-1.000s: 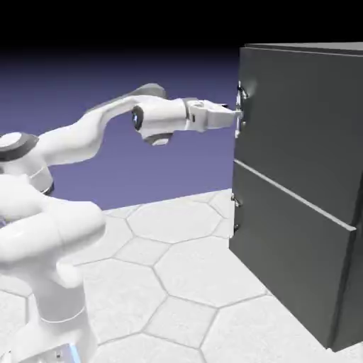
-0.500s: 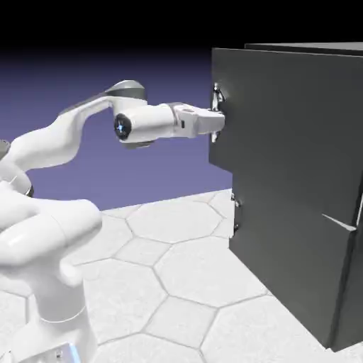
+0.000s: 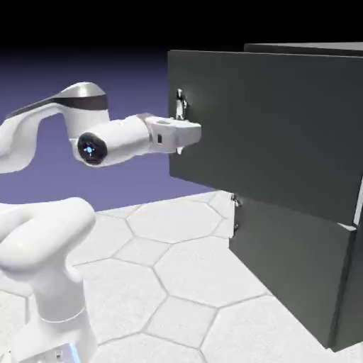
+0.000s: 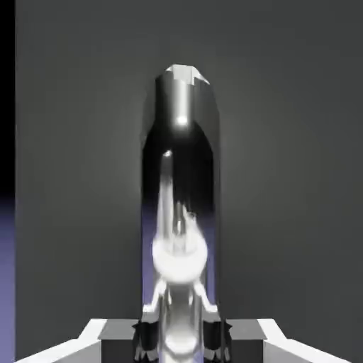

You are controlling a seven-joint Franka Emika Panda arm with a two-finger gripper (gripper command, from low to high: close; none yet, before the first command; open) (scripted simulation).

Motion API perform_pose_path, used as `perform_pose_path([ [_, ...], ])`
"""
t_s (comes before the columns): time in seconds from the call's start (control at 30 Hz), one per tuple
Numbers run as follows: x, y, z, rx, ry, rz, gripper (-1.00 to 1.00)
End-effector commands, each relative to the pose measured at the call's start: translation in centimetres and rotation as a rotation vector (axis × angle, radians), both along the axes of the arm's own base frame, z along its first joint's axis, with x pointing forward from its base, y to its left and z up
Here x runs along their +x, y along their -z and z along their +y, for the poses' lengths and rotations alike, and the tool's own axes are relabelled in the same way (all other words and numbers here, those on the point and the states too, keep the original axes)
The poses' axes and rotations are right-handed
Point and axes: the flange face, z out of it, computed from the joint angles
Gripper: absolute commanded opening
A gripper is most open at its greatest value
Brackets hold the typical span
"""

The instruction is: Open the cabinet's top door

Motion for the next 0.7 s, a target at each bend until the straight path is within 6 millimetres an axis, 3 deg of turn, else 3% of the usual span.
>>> perform_pose_path([
  [0.0,-0.4,0.0,-0.5,0.000,-0.014,0.000,-1.00],
  [0.47,-5.1,0.2,-7.9,0.000,-0.202,0.002,-1.00],
  [0.67,-5.0,0.8,-8.5,-0.007,-0.211,0.022,-1.00],
])
